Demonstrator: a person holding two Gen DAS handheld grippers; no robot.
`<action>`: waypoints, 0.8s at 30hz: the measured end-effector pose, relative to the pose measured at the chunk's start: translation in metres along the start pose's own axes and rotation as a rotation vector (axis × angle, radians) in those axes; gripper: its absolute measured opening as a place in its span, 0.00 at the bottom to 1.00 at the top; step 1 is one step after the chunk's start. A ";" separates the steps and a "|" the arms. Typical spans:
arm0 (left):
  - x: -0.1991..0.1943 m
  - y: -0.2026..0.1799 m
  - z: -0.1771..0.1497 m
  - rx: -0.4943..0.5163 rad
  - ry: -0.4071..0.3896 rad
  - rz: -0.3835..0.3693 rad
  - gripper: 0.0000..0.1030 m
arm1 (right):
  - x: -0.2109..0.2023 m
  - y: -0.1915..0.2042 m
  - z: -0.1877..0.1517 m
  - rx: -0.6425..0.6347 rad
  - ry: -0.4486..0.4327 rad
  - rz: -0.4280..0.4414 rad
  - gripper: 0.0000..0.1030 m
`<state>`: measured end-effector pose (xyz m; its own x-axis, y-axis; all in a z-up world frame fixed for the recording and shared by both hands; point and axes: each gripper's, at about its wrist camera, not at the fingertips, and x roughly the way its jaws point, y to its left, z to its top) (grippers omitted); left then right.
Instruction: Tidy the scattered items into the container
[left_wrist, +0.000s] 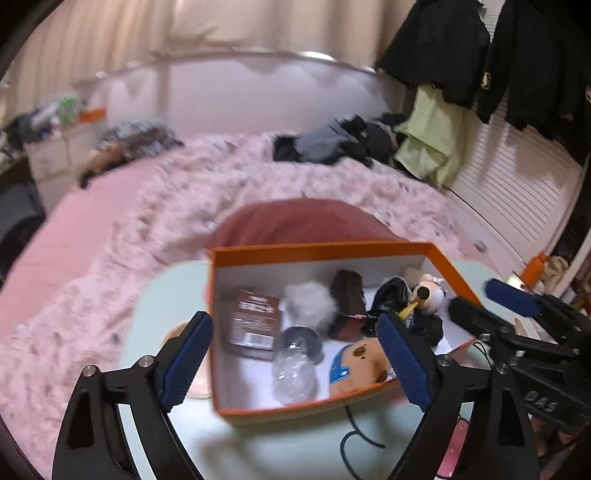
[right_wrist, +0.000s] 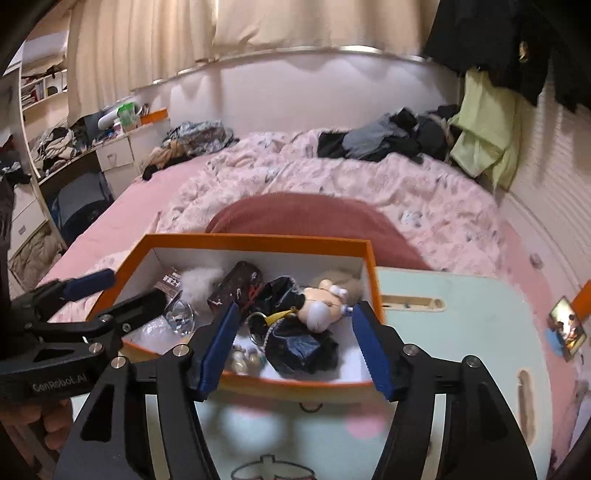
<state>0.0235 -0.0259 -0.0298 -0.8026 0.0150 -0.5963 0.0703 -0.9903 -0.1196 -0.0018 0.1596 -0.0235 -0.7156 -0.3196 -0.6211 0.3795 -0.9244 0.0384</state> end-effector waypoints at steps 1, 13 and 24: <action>-0.010 -0.001 -0.003 0.002 -0.021 -0.002 0.90 | -0.011 -0.001 -0.004 0.008 -0.023 -0.001 0.63; -0.013 -0.041 -0.079 0.047 0.140 -0.101 0.98 | -0.051 -0.024 -0.084 0.047 0.079 -0.064 0.79; 0.013 -0.053 -0.100 0.100 0.224 0.064 1.00 | -0.029 -0.039 -0.114 0.081 0.202 -0.083 1.00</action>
<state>0.0689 0.0406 -0.1108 -0.6463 -0.0295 -0.7625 0.0495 -0.9988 -0.0033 0.0702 0.2288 -0.0961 -0.6074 -0.2009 -0.7686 0.2701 -0.9621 0.0380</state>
